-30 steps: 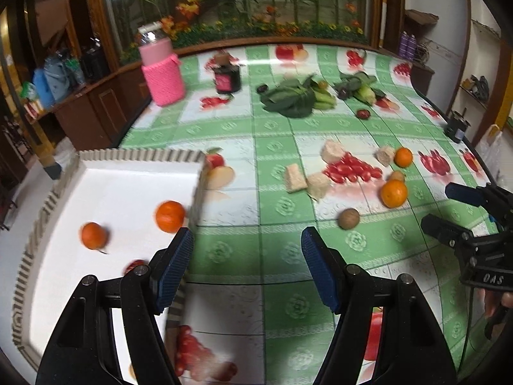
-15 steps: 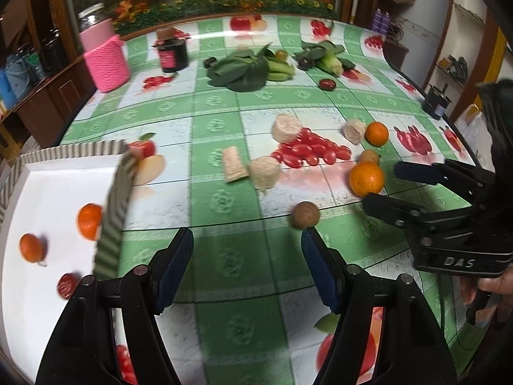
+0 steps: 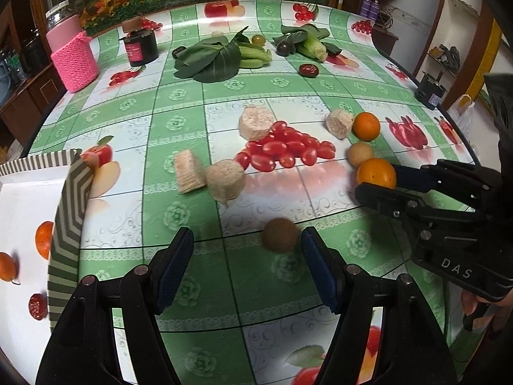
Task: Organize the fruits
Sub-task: 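Grasp a second brown kiwi with the left tool while the right tool grasps a large orange, then carry the kiwi and orange into the white tray and open both tools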
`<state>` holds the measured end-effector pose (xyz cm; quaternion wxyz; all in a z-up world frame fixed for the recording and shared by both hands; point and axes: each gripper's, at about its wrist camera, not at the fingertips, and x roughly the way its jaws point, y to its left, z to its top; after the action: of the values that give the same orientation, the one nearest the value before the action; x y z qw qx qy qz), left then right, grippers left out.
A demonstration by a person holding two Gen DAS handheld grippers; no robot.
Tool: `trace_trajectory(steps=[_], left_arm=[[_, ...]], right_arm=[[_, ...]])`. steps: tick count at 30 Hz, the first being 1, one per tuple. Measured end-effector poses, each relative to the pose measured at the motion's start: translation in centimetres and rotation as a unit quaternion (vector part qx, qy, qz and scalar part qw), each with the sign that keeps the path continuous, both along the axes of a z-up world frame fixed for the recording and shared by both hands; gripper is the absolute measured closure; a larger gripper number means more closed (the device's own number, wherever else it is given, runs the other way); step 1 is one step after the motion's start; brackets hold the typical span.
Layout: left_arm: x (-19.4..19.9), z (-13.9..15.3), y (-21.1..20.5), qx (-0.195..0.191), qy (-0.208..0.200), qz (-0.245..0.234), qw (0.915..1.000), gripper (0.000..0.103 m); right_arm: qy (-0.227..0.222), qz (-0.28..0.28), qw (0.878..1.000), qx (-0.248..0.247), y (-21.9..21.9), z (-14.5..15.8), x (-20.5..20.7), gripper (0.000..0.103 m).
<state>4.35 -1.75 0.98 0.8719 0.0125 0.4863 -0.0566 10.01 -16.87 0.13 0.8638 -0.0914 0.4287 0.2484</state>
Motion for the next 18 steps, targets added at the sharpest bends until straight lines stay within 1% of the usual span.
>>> trace_trajectory(steps=[1,3,4,5,6,7,8,12,16,18], left_arm=[[0.0,0.1,-0.1,0.001,-0.002,-0.002,1.0,0.034],[0.0,0.1,-0.6,0.004,-0.004,-0.008,1.0,0.038],[0.0,0.0,-0.7,0.005,-0.003,-0.011,0.9999,0.046],[0.0,-0.1,-0.9,0.004,0.001,-0.015,0.9999,0.05],[0.0,-0.2,-1.0,0.007,0.001,-0.017,0.9998,0.059],[0.0,-0.1,-1.1,0.013,-0.004,-0.019,0.9997,0.073],[0.0,0.0,-1.1,0.012,-0.007,-0.022,0.9997,0.085],[0.0,0.1,-0.5,-0.008,-0.003,-0.021,0.9998,0.085],[-1.0,0.3,-0.1,-0.002,-0.006,-0.013,0.9999,0.085],[-1.7,0.7,0.4,0.003,-0.016,0.0,0.9999,0.085]], right_arm=[[0.001,-0.001,1.0,0.001,-0.1,0.0,0.0,0.068],[0.002,-0.003,1.0,0.003,-0.2,0.0,0.0,0.068],[0.002,-0.003,1.0,0.003,-0.2,0.0,-0.1,0.068],[0.002,-0.002,1.0,0.004,-0.2,0.0,-0.1,0.068],[0.001,-0.001,1.0,0.006,-0.2,0.1,-0.2,0.069],[0.0,-0.001,1.0,0.006,-0.1,0.1,-0.4,0.069],[-0.001,0.001,1.0,0.006,-0.1,0.2,-0.5,0.069],[-0.003,0.004,1.0,0.008,0.1,0.2,-1.1,0.069],[-0.008,0.007,1.0,0.009,0.3,0.6,-1.8,0.069],[-0.012,0.01,1.0,0.012,0.7,1.0,-2.3,0.069]])
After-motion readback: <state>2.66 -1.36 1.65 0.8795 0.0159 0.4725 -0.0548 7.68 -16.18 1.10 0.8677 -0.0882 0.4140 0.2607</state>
